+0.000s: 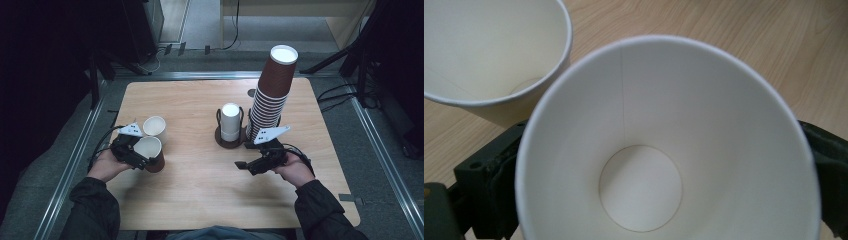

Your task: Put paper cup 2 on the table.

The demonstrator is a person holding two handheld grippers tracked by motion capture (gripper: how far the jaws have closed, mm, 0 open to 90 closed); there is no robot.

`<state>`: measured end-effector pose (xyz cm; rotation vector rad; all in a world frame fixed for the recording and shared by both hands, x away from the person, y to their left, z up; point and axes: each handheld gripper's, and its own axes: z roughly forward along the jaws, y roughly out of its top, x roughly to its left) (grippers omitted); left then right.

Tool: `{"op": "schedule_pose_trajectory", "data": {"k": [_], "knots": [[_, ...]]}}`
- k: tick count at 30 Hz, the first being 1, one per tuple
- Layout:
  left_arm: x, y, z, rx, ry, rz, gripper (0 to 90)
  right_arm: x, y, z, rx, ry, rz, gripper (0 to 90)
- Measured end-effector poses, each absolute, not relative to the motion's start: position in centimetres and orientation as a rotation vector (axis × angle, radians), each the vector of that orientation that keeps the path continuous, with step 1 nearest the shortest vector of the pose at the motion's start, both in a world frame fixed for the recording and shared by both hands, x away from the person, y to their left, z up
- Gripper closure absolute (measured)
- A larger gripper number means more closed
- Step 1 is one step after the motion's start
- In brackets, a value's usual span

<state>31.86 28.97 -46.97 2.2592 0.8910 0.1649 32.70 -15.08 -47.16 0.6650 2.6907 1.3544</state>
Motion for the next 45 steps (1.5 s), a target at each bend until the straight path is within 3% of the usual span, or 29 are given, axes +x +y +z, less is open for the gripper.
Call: {"op": "schedule_pose_trajectory", "data": {"k": [30, 45], "knots": [[31.7, 29.3, -44.3, 2.176, 0.891, 0.202, 0.0, 32.7, -15.2, -47.3, 0.665, 2.696, 1.341, 20.6], [31.4, 27.6, -41.4, 2.158, 0.882, 0.239, 0.0, 32.4, -15.4, -47.4, 0.673, 2.698, 1.327, 20.6]]}}
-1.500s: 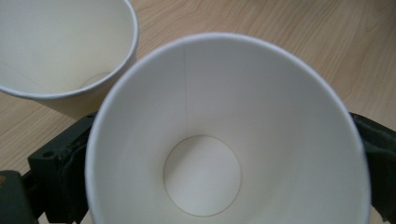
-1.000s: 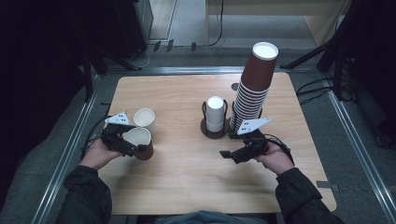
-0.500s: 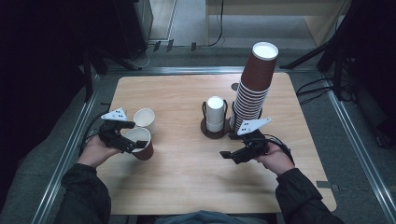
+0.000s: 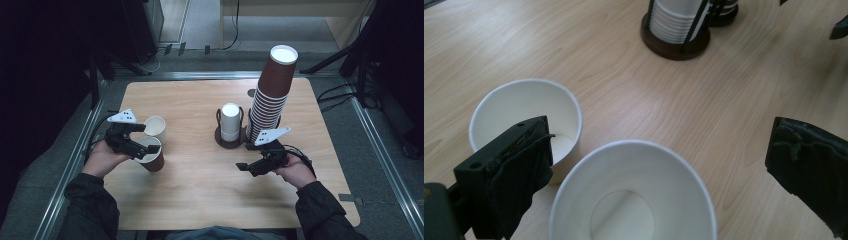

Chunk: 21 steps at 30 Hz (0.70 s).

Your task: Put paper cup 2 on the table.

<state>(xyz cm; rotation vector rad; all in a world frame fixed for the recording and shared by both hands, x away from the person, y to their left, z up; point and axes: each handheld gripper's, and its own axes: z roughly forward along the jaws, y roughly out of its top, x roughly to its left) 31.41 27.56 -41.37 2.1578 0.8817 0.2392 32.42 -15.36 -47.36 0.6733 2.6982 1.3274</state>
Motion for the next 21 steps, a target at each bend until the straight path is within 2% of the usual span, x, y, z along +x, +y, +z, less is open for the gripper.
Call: {"op": "schedule_pose_trajectory", "data": {"k": [13, 21], "knots": [[31.9, 25.2, -40.7, 2.157, 0.912, 0.219, 0.0, 32.1, -15.6, -47.4, 0.679, 2.691, 1.320, 20.6], [31.8, 22.8, -40.3, 2.193, 0.872, 0.201, 0.0, 31.9, -15.9, -47.5, 0.691, 2.686, 1.312, 20.6]]}}
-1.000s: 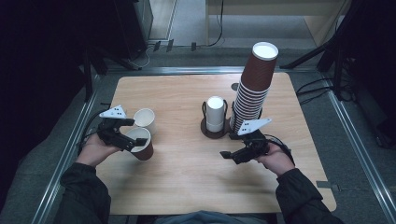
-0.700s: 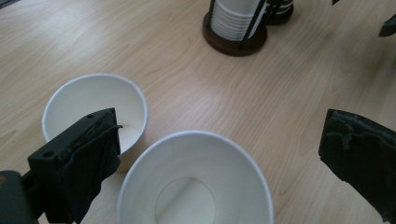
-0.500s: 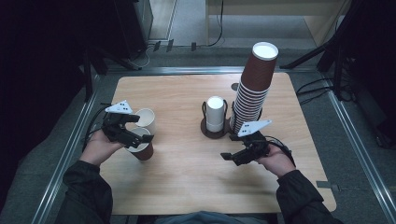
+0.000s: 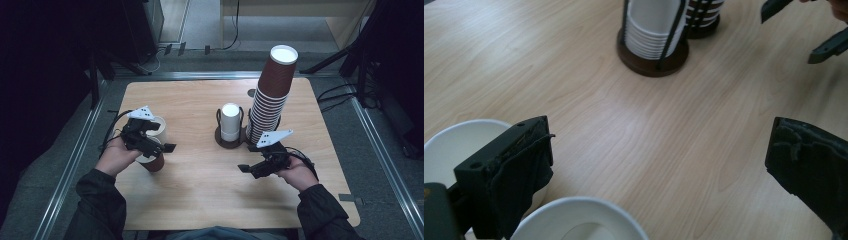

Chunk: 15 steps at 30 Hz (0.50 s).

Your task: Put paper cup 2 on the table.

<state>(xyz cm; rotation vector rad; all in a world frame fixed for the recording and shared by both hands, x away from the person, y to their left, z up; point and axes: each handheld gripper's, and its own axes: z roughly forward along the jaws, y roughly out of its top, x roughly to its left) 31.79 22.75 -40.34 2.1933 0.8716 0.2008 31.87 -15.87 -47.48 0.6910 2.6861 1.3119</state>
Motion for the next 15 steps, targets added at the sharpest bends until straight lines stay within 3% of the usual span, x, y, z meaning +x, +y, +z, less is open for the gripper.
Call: {"op": "schedule_pose_trajectory", "data": {"k": [15], "knots": [[31.3, 16.9, -40.6, 2.256, 0.778, 0.194, 0.0, 31.6, -16.2, -47.6, 0.695, 2.681, 1.302, 20.6]]}}
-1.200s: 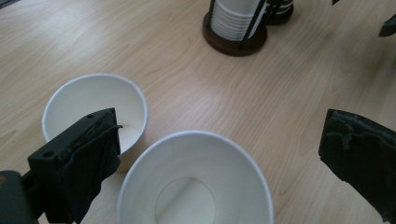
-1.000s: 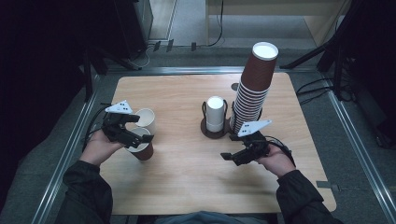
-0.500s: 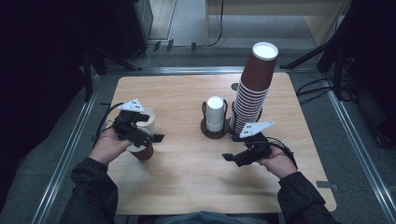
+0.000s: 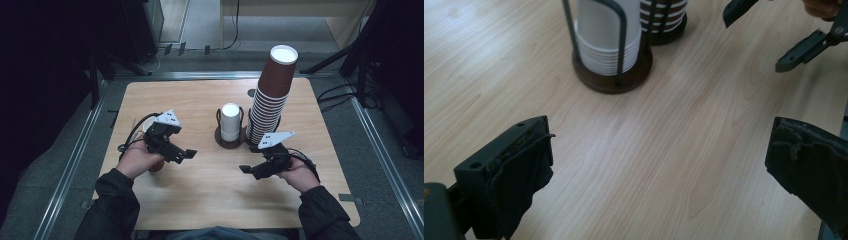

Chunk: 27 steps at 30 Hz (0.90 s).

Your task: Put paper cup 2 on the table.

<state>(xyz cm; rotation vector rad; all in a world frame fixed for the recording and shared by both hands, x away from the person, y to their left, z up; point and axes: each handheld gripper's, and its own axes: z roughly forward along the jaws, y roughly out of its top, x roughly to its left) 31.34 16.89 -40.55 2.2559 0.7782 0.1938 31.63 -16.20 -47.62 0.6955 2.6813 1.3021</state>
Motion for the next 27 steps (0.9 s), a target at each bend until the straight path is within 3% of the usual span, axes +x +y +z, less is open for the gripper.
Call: {"op": "schedule_pose_trajectory", "data": {"k": [27], "knots": [[30.2, 10.9, -43.9, 2.285, 0.726, 0.142, 0.0, 31.8, -15.9, -47.9, 0.673, 2.695, 1.285, 20.6]]}}
